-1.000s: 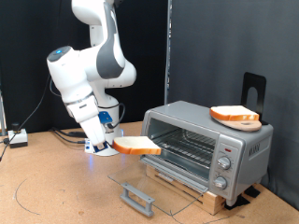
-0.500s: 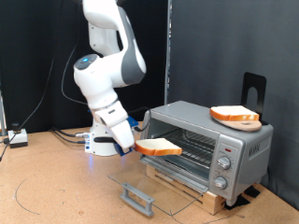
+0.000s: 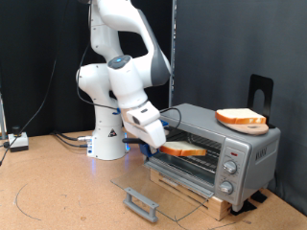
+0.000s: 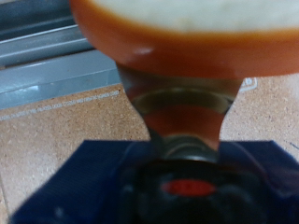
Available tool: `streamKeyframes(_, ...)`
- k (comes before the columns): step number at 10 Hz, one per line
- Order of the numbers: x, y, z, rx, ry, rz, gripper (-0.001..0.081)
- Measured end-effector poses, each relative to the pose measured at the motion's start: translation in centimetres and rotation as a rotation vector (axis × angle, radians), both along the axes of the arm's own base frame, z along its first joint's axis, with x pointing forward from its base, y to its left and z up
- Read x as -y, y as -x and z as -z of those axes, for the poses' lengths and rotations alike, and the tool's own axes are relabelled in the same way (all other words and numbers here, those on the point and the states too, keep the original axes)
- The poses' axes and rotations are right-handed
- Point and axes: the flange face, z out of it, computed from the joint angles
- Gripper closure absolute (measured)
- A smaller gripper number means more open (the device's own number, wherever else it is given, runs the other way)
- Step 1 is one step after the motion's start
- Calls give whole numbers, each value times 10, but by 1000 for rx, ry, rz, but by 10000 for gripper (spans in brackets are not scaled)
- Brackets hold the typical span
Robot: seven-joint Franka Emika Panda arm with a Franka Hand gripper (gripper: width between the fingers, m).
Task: Make a piece of toast with the oven
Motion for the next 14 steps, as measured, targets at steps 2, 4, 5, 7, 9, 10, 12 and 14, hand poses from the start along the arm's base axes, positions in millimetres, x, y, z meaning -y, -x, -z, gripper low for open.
streamKeyframes(2,-23,-1,-4,29,125,-53,411)
streamKeyframes(4,-30,-1,-9,55,195,-106,411)
streamKeyframes(5,-28,-1,-11,62,201,-114,411)
streamKeyframes(7,-17,-1,-15,61,194,-124,411)
streamKeyframes(9,3,1,-21,53,180,-125,411)
streamKeyframes(10,13,1,-23,53,176,-119,411)
streamKeyframes(12,28,1,-25,49,183,-99,411)
streamKeyframes(14,36,1,-26,42,188,-86,411)
